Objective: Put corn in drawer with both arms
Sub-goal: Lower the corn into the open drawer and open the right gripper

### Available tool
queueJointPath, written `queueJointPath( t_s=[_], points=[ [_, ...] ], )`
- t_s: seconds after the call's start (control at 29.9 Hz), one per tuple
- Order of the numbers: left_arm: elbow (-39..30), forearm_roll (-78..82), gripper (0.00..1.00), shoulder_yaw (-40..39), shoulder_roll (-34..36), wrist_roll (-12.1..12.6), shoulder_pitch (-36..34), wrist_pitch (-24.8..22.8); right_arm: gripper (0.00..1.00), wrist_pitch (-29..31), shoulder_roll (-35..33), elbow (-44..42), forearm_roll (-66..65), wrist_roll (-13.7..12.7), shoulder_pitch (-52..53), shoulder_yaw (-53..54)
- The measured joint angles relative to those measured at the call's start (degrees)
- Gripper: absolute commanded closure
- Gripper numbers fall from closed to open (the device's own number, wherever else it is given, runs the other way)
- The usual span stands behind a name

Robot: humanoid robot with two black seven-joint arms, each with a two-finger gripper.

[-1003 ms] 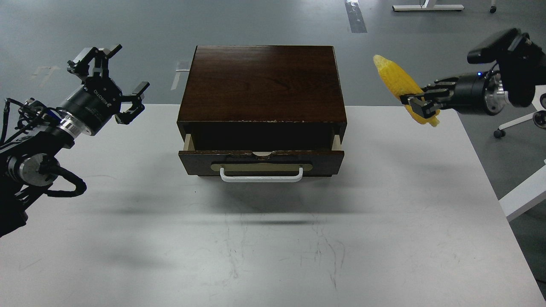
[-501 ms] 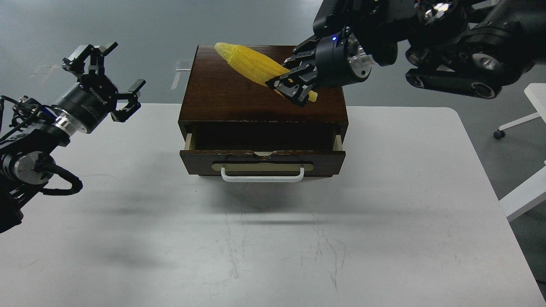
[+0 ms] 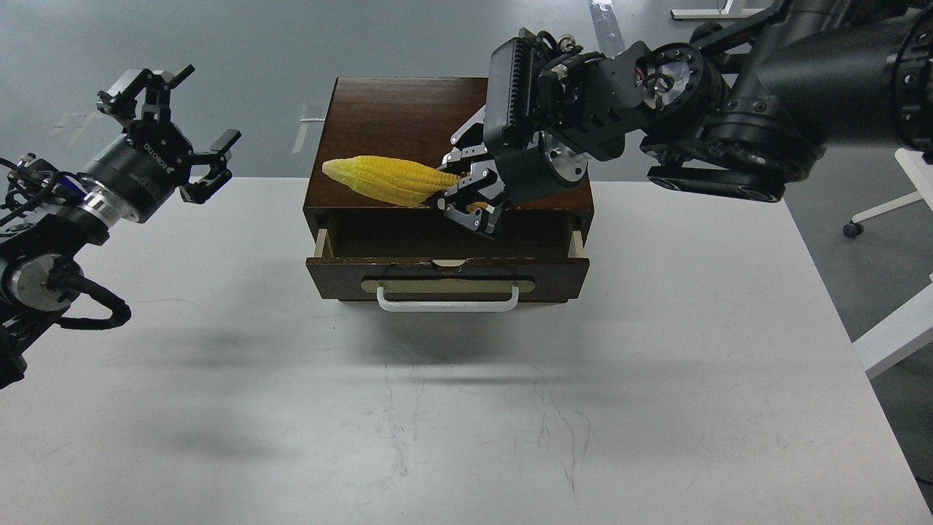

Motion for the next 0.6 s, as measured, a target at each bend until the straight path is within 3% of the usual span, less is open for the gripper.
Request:
queueJointPath(
  t_s=[0.13,0.23,0.27,0.33,0.6],
  points=[
    [0.0,0.0,0.02,0.0,0.3,0.0,0.0,0.0,1.0,0.0,0.0,1.5,0.3,0.0,-1.0,-0.9],
    [0.0,0.0,0.02,0.0,0.4,0.0,-0.3,0.0,0.9,0.0,0.0,1.6,0.5,0.0,-1.5,-2.1],
    [0.0,0.0,0.02,0.0,0.4,0.0,-0.3,0.0,0.79,0.0,0.0,1.6,0.6,0.0,-1.6,-2.4],
    [0.0,0.1,0.02,0.0,0.4,0.0,-0.4,0.0,0.7,0.0,0.0,1.7,0.7,0.0,-1.8,-2.7],
    [0.0,0.0,0.02,0.0,0.4,0.0,-0.4,0.0,0.49,0.0,0.0,1.6,0.8,0.0,-3.1,-3.0]
  ],
)
